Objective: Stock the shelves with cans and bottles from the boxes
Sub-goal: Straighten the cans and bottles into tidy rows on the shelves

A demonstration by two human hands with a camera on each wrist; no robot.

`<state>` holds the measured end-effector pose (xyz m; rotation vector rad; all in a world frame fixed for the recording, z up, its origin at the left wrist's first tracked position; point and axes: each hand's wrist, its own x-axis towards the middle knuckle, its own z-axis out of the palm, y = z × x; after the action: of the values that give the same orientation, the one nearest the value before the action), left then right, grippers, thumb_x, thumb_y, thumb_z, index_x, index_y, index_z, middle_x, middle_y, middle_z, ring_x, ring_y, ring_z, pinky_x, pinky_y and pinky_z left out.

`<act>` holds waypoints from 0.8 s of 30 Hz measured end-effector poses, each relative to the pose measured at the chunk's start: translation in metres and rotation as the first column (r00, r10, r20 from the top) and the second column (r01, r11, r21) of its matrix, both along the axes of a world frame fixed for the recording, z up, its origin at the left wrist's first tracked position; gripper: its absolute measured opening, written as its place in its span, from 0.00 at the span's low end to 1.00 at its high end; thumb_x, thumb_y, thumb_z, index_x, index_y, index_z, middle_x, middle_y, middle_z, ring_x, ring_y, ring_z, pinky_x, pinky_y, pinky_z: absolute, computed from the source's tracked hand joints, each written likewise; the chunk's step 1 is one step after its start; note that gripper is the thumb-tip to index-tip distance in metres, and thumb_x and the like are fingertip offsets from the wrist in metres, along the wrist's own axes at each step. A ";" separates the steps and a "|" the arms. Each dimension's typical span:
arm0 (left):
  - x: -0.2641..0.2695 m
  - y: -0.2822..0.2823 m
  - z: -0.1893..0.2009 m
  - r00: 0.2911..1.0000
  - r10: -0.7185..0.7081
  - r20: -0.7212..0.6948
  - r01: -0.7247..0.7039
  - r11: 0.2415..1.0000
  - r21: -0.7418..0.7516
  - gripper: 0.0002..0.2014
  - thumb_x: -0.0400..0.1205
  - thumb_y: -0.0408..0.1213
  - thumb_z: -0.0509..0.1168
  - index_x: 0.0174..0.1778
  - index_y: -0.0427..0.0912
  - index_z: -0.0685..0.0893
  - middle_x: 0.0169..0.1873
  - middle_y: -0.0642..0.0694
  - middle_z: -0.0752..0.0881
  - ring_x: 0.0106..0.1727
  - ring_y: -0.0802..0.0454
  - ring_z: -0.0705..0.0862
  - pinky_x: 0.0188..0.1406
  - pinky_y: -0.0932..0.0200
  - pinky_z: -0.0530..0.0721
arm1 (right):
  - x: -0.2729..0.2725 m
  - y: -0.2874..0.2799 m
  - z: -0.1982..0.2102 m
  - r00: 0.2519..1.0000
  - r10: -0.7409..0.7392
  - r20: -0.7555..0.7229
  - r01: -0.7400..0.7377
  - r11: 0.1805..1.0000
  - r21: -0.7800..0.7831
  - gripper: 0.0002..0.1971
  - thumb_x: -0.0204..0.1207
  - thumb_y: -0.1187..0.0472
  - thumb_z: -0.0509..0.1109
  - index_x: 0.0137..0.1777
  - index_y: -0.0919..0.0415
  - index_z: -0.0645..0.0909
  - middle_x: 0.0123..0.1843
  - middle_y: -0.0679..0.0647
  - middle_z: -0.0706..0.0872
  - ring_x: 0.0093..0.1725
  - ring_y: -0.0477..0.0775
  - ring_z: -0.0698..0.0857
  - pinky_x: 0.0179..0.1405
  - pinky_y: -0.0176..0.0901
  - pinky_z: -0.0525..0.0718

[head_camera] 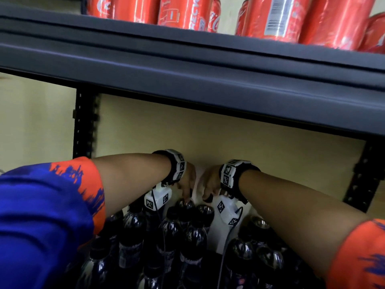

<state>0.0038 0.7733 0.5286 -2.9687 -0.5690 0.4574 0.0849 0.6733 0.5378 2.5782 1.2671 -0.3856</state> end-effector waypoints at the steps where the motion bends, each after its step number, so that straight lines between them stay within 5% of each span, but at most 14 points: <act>1: -0.002 0.000 0.001 1.000 0.013 0.023 -0.013 1.000 -0.022 0.26 0.73 0.53 0.80 0.63 0.44 0.90 0.56 0.46 0.90 0.45 0.53 0.84 0.33 0.66 0.82 | -0.001 -0.001 0.001 1.000 -0.002 -0.032 0.001 1.000 -0.024 0.25 0.80 0.51 0.76 0.72 0.64 0.82 0.50 0.55 0.83 0.45 0.54 0.81 0.33 0.39 0.80; 3: -0.002 0.004 0.003 0.996 0.068 0.053 -0.064 0.996 -0.063 0.27 0.71 0.55 0.81 0.62 0.45 0.89 0.56 0.44 0.90 0.48 0.49 0.85 0.39 0.62 0.84 | -0.005 -0.009 0.006 0.998 -0.033 -0.062 0.037 0.998 0.058 0.21 0.75 0.49 0.79 0.64 0.59 0.84 0.42 0.52 0.81 0.38 0.53 0.80 0.34 0.42 0.81; 7: -0.005 -0.007 0.014 0.995 0.095 0.015 -0.095 0.995 -0.004 0.27 0.73 0.59 0.77 0.56 0.40 0.88 0.50 0.39 0.88 0.53 0.43 0.88 0.56 0.51 0.86 | -0.013 -0.032 0.019 0.998 -0.062 -0.005 0.062 0.980 0.190 0.38 0.63 0.39 0.83 0.71 0.57 0.82 0.58 0.52 0.85 0.57 0.57 0.87 0.61 0.54 0.88; 10: -0.009 -0.022 0.027 0.998 0.049 0.035 -0.053 0.992 0.115 0.24 0.78 0.63 0.71 0.43 0.41 0.84 0.39 0.47 0.82 0.51 0.44 0.83 0.61 0.50 0.84 | -0.019 -0.052 0.027 0.997 -0.070 0.038 0.059 0.971 0.230 0.42 0.62 0.36 0.82 0.73 0.57 0.80 0.64 0.53 0.84 0.60 0.59 0.85 0.65 0.55 0.86; 14: -0.007 -0.041 0.041 0.999 0.025 -0.026 -0.018 0.975 0.220 0.25 0.78 0.67 0.66 0.34 0.46 0.77 0.39 0.47 0.82 0.56 0.41 0.85 0.65 0.43 0.84 | -0.021 -0.076 0.037 0.991 -0.067 0.114 0.040 0.973 0.226 0.45 0.62 0.33 0.80 0.75 0.57 0.78 0.70 0.54 0.83 0.61 0.60 0.84 0.64 0.54 0.84; 17: -0.012 -0.067 0.049 0.999 0.049 -0.004 -0.048 0.982 0.184 0.30 0.77 0.67 0.67 0.49 0.39 0.86 0.37 0.46 0.83 0.56 0.39 0.87 0.62 0.46 0.86 | -0.019 -0.098 0.042 0.988 -0.109 0.106 0.087 0.977 0.195 0.43 0.70 0.36 0.79 0.79 0.61 0.74 0.73 0.56 0.81 0.67 0.60 0.83 0.64 0.51 0.83; 21: -0.010 -0.102 0.055 0.991 0.131 0.018 -0.132 0.991 0.009 0.38 0.76 0.63 0.72 0.75 0.41 0.78 0.67 0.44 0.84 0.58 0.43 0.87 0.40 0.54 0.86 | -0.015 -0.136 0.048 0.980 -0.194 0.049 0.194 0.981 0.001 0.43 0.77 0.38 0.74 0.85 0.61 0.66 0.81 0.60 0.74 0.77 0.63 0.76 0.67 0.51 0.78; 24: 0.003 -0.122 0.053 0.993 0.120 -0.024 -0.120 0.993 -0.012 0.41 0.73 0.66 0.73 0.76 0.42 0.77 0.70 0.46 0.84 0.59 0.42 0.87 0.59 0.46 0.87 | -0.003 -0.163 0.051 0.977 -0.209 0.027 0.211 0.971 -0.114 0.39 0.79 0.37 0.71 0.84 0.58 0.69 0.82 0.57 0.74 0.79 0.61 0.74 0.68 0.49 0.74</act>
<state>0.0065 0.6514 0.5820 -2.9488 -0.7474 0.5073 0.0818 0.5101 0.5886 2.6162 0.9386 -0.4650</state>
